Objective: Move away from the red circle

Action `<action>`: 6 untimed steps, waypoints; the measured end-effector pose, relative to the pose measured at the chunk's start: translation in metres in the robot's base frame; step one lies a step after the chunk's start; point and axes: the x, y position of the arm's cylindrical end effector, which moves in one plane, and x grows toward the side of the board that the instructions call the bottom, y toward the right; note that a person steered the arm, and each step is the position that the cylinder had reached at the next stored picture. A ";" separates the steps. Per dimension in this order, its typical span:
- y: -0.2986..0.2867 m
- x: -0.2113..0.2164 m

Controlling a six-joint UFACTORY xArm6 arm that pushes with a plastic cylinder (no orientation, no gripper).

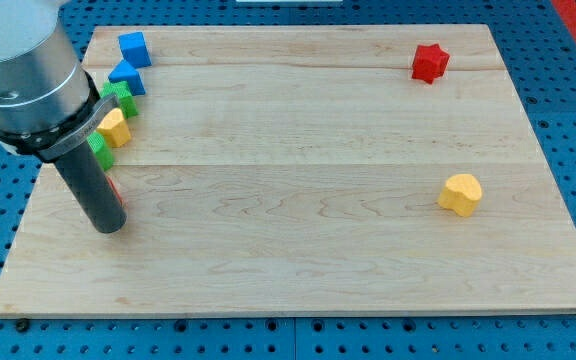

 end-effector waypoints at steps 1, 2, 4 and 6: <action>-0.011 -0.006; -0.021 -0.006; 0.070 0.000; 0.233 -0.123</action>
